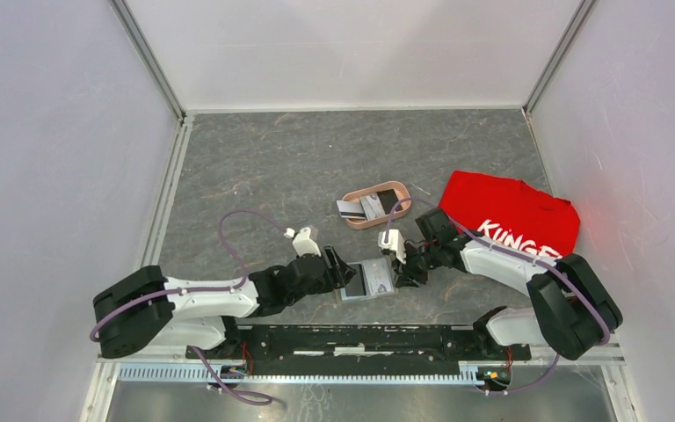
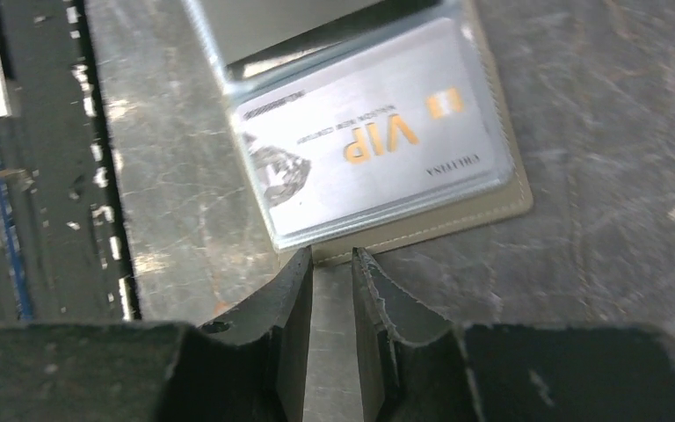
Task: Put the credit cards into the card holder
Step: Insert the credit card into the card holder.
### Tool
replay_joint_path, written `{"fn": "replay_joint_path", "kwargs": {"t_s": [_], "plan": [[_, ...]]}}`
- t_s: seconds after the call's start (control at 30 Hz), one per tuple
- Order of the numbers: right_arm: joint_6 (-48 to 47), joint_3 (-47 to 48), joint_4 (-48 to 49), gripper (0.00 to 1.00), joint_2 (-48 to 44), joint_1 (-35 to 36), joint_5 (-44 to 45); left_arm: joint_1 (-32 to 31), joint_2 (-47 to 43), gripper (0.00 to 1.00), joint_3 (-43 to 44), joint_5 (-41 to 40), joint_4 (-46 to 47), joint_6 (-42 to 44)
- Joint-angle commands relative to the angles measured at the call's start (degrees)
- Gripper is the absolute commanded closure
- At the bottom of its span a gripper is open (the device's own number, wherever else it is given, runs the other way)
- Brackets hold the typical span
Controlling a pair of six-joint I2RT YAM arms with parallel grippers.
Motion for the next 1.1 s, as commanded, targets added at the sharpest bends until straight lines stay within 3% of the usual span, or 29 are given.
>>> {"fn": "replay_joint_path", "kwargs": {"t_s": [0.0,0.3,0.43,0.63,0.8,1.07], "plan": [[-3.8,2.2,-2.8,0.71,-0.4,1.8,-6.3,3.2,-3.6,0.31,2.9,0.8,-2.1,9.0],[-2.3,2.4,-0.8,0.59,-3.1,-0.1,-0.7,7.5,-10.3,0.29,4.2,6.7,-7.4,16.1],[-2.0,2.3,-0.3,0.59,-4.4,-1.3,-1.2,7.5,-13.4,0.27,-0.2,12.0,-0.1,11.3],[-1.5,2.2,0.2,0.60,-4.3,-1.6,-1.7,7.5,-8.4,0.32,-5.8,17.2,13.0,2.8],[-1.4,2.3,0.3,0.63,-3.5,-1.6,-2.2,7.5,-3.3,0.38,-4.0,18.3,14.2,2.3],[0.3,2.3,1.2,0.64,-3.1,-1.5,-5.1,7.5,-1.3,0.36,-2.5,16.5,7.0,1.7]]}}
